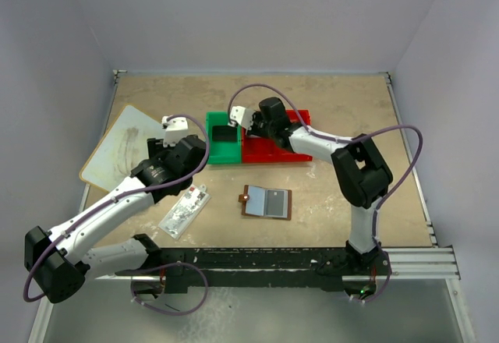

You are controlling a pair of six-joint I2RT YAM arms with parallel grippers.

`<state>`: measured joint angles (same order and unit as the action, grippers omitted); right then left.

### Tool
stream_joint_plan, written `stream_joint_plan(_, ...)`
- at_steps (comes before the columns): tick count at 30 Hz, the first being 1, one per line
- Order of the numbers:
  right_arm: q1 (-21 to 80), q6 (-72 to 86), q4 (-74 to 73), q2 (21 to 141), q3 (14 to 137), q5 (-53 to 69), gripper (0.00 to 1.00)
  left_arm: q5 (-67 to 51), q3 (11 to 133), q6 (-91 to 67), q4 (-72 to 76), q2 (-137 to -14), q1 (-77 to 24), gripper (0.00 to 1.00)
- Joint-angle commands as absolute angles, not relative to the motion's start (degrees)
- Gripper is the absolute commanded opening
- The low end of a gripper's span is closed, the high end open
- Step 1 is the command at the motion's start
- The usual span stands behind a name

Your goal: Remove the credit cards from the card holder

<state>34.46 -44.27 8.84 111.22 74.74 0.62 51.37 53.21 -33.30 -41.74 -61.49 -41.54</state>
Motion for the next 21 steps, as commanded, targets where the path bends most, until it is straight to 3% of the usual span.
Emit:
stream_joint_plan(1,34.38,-49.64,8.06,111.98,77.77,1.35,0.00,53.19,54.13,-33.05,-41.84,-60.03,-41.37,0.77)
stream_joint_plan(4,34.41,-52.22,8.75,111.57,76.88,5.28,0.00,53.00,54.03,-32.98,-41.77,-59.94,-41.38,0.77)
stream_joint_plan(14,34.41,-55.55,9.65,116.54,79.76,1.28,0.03,52.61,54.03,-32.87,-41.74,-60.65,-41.40,0.77)
stream_joint_plan(21,34.41,-56.46,6.21,118.75,81.51,0.19,0.13,52.21,54.02,-32.71,-41.75,-61.21,-41.37,0.77)
